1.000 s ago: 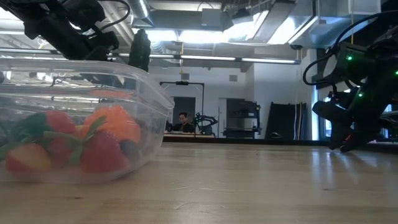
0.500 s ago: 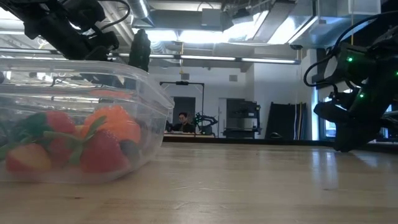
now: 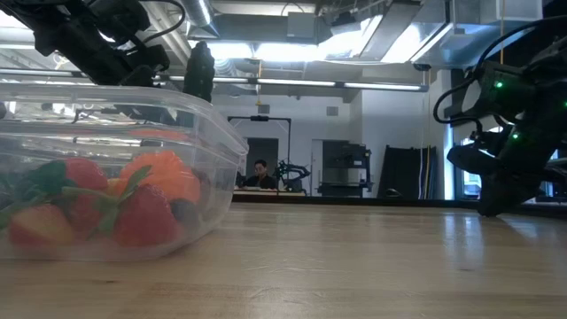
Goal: Pick and placing Produce into tupperware
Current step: Put the blueberry into the transparent bin
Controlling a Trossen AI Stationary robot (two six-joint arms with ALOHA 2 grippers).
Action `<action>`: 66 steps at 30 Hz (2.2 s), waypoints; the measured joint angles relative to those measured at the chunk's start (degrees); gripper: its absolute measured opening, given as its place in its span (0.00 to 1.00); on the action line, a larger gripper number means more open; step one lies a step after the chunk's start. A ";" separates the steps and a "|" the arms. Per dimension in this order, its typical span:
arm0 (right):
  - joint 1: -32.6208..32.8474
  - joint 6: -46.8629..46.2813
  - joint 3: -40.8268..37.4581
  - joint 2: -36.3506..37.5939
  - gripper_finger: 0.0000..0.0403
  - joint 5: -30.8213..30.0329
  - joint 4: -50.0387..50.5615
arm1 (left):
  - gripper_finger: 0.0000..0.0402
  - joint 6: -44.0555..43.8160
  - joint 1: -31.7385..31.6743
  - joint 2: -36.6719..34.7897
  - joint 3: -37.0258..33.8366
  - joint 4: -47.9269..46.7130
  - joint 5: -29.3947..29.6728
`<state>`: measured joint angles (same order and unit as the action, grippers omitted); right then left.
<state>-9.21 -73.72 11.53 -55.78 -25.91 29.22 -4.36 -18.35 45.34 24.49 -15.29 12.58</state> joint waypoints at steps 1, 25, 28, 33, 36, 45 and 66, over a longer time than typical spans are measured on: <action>0.00 0.10 0.16 0.08 0.16 0.00 0.03 | 0.44 0.00 -0.01 0.00 0.00 0.00 0.00; 5.96 55.17 55.84 -18.61 0.15 8.88 -12.70 | 0.44 4.97 -0.04 0.02 0.00 0.05 0.02; 7.30 59.26 66.80 -28.49 0.15 12.11 -9.12 | 0.44 4.99 -0.04 0.02 0.00 0.07 0.02; 10.22 66.79 83.08 -43.92 0.15 20.48 -4.41 | 0.44 5.03 -0.04 0.02 0.00 0.02 0.02; 12.58 71.69 92.00 -51.86 0.15 21.57 -0.19 | 0.44 5.03 -0.04 0.02 0.00 -0.02 0.02; 18.38 78.56 110.91 -69.50 0.15 25.12 15.26 | 0.44 4.98 -0.04 0.02 0.00 -0.12 0.02; 25.67 75.65 112.28 -81.02 0.15 28.52 25.90 | 0.44 4.94 -0.04 0.02 0.00 -0.57 0.02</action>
<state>16.45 1.93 123.81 -136.79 2.61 55.12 0.58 -18.39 45.36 24.49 -15.86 12.60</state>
